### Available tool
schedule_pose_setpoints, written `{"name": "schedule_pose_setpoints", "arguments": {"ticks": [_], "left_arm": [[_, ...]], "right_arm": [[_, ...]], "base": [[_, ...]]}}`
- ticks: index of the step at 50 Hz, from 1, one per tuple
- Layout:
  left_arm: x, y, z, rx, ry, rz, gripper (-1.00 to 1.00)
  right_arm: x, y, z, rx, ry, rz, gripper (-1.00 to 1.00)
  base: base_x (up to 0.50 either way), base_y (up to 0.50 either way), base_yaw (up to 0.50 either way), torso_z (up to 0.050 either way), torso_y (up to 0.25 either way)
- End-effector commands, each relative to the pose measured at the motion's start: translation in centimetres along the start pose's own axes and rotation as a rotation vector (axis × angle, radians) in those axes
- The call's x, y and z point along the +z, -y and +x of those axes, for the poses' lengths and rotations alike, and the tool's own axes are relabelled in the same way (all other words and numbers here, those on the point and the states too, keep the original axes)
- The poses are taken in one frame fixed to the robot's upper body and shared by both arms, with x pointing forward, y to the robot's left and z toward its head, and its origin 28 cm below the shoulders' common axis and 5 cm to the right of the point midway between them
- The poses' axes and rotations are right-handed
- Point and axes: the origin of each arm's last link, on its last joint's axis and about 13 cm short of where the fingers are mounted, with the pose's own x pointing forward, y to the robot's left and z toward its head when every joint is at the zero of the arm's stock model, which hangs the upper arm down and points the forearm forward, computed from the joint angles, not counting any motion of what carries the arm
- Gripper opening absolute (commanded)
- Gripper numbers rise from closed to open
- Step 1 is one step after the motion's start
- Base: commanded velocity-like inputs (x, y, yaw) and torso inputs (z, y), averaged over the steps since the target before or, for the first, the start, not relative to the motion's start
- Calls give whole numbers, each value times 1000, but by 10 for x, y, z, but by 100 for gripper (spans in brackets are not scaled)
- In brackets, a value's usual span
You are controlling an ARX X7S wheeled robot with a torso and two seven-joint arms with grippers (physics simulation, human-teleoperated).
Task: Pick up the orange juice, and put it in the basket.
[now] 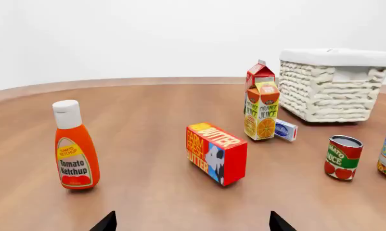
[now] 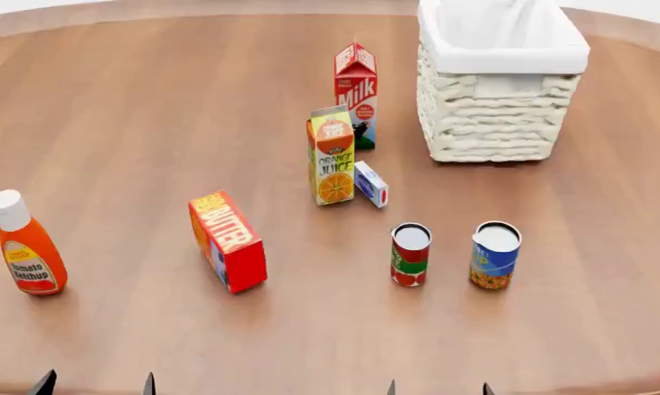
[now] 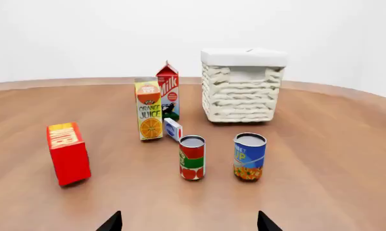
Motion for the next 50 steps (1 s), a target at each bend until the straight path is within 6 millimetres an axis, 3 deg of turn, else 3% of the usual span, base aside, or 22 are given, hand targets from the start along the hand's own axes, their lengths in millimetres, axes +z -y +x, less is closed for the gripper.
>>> {"name": "schedule_pose_setpoints", "arguments": {"ticks": [1,50], "left_arm": [[0,0,0,0,0,0,100],[0,0,0,0,0,0,100]], "right_arm": [[2,-1,-1,0,0,0,100],[10,-1,2,19,32,8,100]], "base": [[0,0,0,0,0],[85,0,0,0,0]]}}
